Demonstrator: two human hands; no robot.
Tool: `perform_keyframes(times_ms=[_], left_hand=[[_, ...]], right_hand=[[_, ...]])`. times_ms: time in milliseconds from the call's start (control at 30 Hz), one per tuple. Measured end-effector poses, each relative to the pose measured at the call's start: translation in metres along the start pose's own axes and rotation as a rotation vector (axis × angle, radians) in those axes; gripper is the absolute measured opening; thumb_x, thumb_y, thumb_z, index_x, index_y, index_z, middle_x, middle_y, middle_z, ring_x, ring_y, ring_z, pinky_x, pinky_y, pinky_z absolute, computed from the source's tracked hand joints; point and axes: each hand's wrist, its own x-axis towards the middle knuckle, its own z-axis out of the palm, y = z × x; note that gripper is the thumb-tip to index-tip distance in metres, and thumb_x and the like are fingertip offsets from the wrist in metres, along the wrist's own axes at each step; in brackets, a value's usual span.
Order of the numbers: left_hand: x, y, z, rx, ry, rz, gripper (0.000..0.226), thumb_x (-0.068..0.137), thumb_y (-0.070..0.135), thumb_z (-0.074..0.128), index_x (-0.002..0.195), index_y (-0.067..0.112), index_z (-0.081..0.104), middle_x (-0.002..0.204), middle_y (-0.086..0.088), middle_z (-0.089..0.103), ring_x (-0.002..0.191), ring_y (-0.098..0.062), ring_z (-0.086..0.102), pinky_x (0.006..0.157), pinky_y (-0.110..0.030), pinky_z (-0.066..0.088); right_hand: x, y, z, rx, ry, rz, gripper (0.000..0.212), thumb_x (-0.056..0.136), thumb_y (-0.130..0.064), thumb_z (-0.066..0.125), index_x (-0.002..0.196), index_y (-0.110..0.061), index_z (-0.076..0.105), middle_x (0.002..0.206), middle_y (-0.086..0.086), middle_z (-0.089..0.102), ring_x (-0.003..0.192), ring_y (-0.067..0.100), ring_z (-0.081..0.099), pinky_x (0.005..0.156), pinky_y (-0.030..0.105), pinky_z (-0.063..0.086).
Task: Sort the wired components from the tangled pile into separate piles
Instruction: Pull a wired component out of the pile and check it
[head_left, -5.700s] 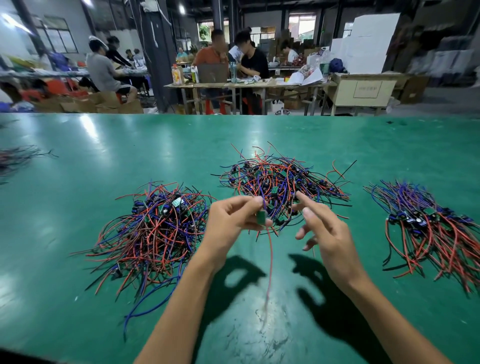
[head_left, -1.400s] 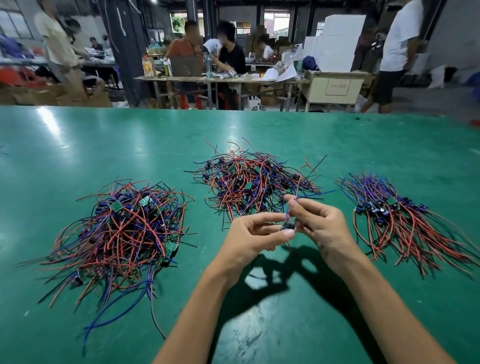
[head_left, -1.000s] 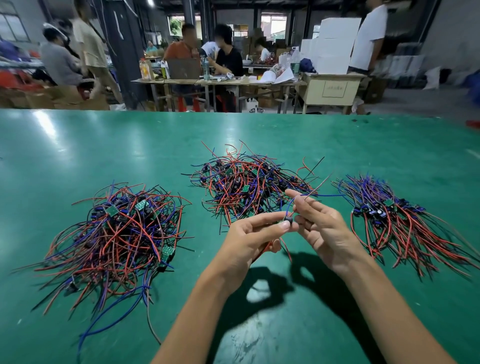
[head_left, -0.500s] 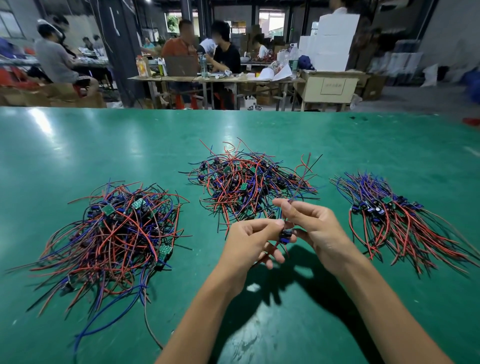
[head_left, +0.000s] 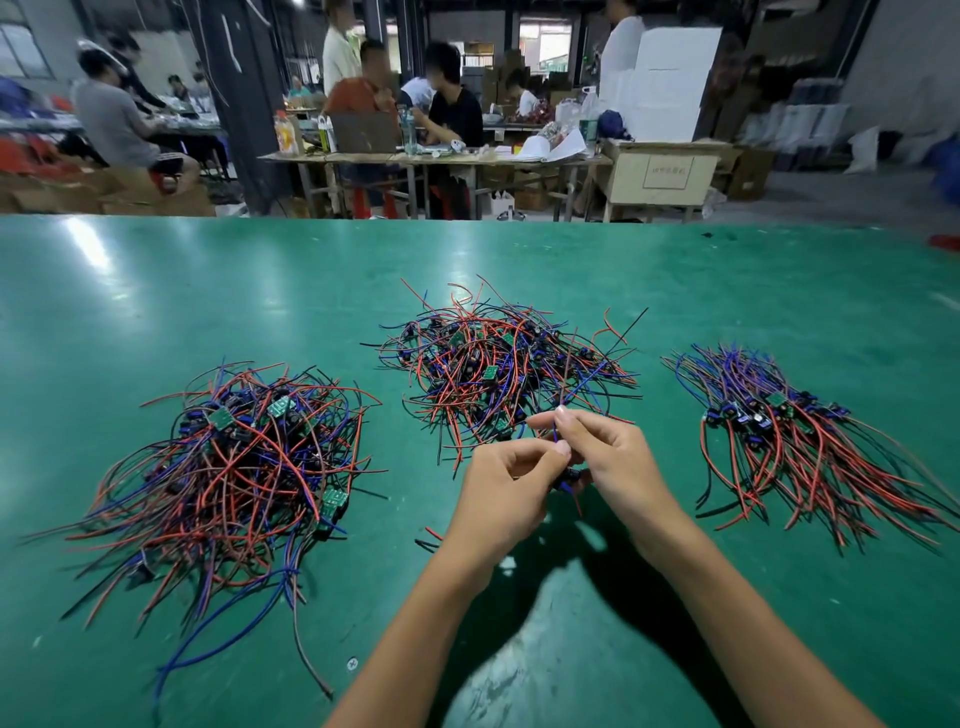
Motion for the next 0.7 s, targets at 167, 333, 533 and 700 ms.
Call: perform_keyframes(times_ms=[167,333,533,700], left_hand=[[0.001,0.000,-0.002,0.051,0.005,0.033,0.035,0.102,0.014,0.056,0.070,0.016,0.071,0.039,0.010,0.047,0.033,-0.005,0.028,0.036,-0.014,0.021],[0.006,-0.009,-0.002,0.196,0.025,0.120,0.058,0.097,0.006,0.055,0.045,0.029,0.063,0.039,0.012,0.047,0.038,0.006,0.038,0.043,-0.009,0.028],[0.008,-0.013,-0.002,0.219,-0.011,0.109,0.039,0.090,0.007,0.057,0.056,0.018,0.071,0.052,0.003,0.063,0.046,0.000,0.048,0.051,-0.016,0.038],[0.005,-0.009,0.003,0.199,-0.138,0.057,0.030,0.092,0.000,0.054,0.071,0.001,0.075,0.061,-0.007,0.067,0.058,-0.009,0.059,0.065,-0.020,0.049]], right_hand=[[0.000,-0.002,0.004,0.032,-0.063,0.075,0.035,0.105,-0.015,0.045,0.094,-0.015,0.078,0.079,-0.002,0.074,0.068,0.005,0.064,0.054,0.013,0.047],[-0.001,0.003,0.010,0.002,-0.011,0.061,0.035,0.104,-0.008,0.045,0.085,-0.015,0.073,0.068,-0.007,0.070,0.060,0.000,0.061,0.050,0.013,0.045],[0.003,0.006,0.011,0.106,0.095,0.101,0.033,0.103,-0.008,0.043,0.082,-0.012,0.068,0.072,-0.002,0.069,0.049,0.008,0.055,0.040,0.019,0.041],[0.009,0.005,-0.001,0.131,0.254,0.160,0.029,0.100,-0.012,0.043,0.083,-0.016,0.066,0.072,-0.009,0.073,0.048,0.006,0.051,0.041,0.019,0.037]])
